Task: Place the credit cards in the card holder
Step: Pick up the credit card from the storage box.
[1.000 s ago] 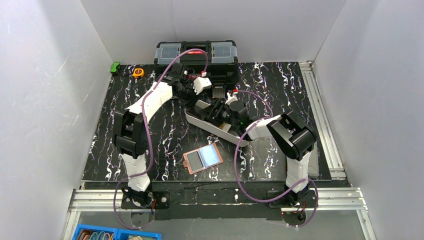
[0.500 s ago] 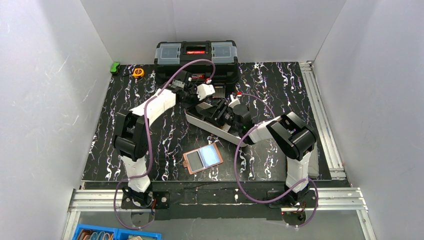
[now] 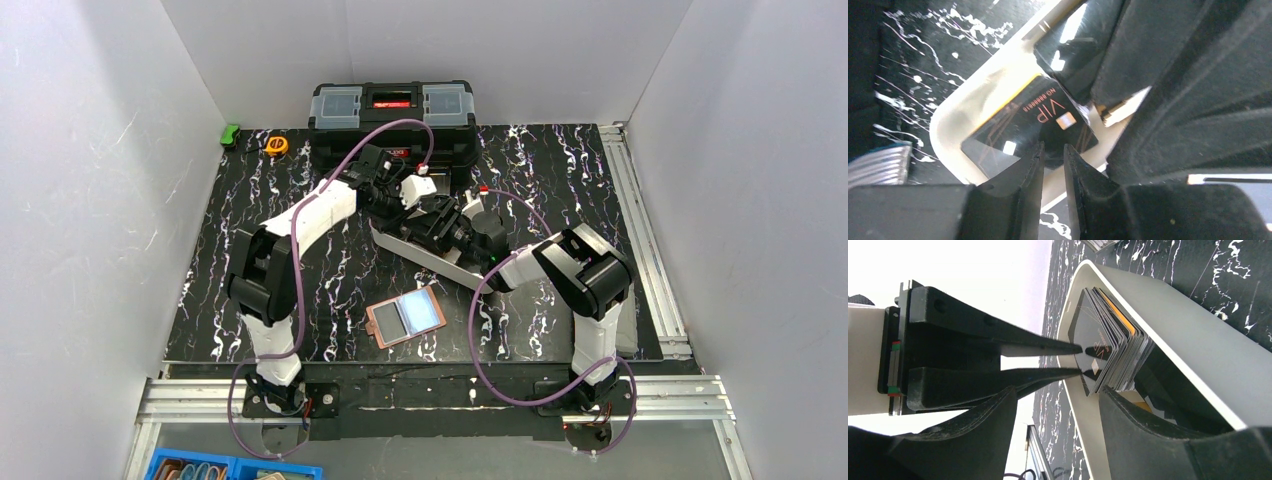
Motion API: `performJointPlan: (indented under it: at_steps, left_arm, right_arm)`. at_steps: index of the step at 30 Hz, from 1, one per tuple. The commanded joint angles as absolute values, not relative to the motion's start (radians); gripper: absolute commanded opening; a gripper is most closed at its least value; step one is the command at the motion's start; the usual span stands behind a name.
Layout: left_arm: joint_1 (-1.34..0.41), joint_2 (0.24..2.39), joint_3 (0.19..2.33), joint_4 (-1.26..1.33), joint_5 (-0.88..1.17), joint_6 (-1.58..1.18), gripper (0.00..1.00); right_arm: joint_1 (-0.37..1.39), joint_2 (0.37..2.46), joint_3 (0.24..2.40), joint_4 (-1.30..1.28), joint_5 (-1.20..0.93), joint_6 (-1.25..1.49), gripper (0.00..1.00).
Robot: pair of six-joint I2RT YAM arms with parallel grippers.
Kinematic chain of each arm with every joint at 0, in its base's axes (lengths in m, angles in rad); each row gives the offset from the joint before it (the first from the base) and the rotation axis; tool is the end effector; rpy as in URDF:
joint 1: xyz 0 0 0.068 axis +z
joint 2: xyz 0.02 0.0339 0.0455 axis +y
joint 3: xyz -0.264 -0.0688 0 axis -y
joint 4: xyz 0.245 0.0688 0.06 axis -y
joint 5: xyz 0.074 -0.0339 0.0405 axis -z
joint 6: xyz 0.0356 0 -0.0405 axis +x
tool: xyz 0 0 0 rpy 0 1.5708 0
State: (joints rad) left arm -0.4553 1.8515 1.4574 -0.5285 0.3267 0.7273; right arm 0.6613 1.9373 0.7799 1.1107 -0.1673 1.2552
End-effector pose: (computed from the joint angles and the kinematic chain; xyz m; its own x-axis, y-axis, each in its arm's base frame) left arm 0.3609 -0.1894 0.2426 -0.1422 0.7707 -0.6211 0.9171 0.3387 0.2103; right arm 0.2939 0.2362 0.1546 -0.7119 0.6337 -0.3027 -0.1937 0.2371 0.9520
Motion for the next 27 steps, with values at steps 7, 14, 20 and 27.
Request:
performJointPlan:
  at_steps: [7,14,20,27]
  left_arm:
    - [-0.327,1.890,1.748,-0.834,0.415,0.575,0.19]
    - [-0.242,1.908,1.844,-0.957,0.417,0.579,0.19]
    - [-0.229,1.855,1.703,-0.896,0.396,0.583,0.18]
    - [-0.223,1.827,1.652,-0.862,0.387,0.575,0.18]
  right_arm:
    - [0.616,1.904,0.795,0.943,-0.072,1.084,0.69]
    - [0.630,1.893,0.887,0.796,-0.034,0.943,0.69]
    - [0.667,1.903,0.999,0.700,-0.024,0.822,0.68]
    - [0.700,1.928,1.045,0.672,-0.045,0.796,0.68]
